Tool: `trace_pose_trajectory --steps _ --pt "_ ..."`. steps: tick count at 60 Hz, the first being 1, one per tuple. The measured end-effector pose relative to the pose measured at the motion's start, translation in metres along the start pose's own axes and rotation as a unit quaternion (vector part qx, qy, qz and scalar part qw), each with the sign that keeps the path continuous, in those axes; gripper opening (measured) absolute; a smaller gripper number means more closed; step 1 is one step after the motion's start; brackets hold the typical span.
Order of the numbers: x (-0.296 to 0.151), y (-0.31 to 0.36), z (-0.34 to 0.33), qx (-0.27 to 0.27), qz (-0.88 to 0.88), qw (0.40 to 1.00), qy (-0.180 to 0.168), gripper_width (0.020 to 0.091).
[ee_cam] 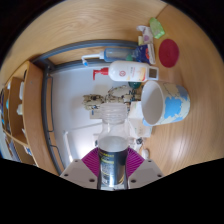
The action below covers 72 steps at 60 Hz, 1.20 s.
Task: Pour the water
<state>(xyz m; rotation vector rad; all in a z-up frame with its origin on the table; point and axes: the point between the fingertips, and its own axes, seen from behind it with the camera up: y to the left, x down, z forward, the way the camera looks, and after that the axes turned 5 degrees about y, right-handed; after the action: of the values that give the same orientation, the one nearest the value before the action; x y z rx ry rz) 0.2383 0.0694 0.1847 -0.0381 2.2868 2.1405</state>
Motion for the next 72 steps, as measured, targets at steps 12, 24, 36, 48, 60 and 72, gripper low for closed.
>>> trace_pose_trajectory --steps 12,24,36,48,60,72 --pt "-0.012 -0.002 0.004 -0.006 0.145 0.989 0.024 0.0302" --pt "-0.005 -0.013 0.005 0.018 0.190 0.980 0.061 0.0300" --pt "-0.002 0.000 -0.005 0.031 0.107 0.991 0.080 0.0302" --pt "-0.030 0.084 -0.030 0.012 -0.264 0.963 0.060 0.0303" --pt "-0.118 0.139 -0.060 0.042 -0.581 0.811 -0.056 0.0313" --pt "-0.194 0.103 -0.060 0.115 -0.706 0.694 -0.081 0.0343"
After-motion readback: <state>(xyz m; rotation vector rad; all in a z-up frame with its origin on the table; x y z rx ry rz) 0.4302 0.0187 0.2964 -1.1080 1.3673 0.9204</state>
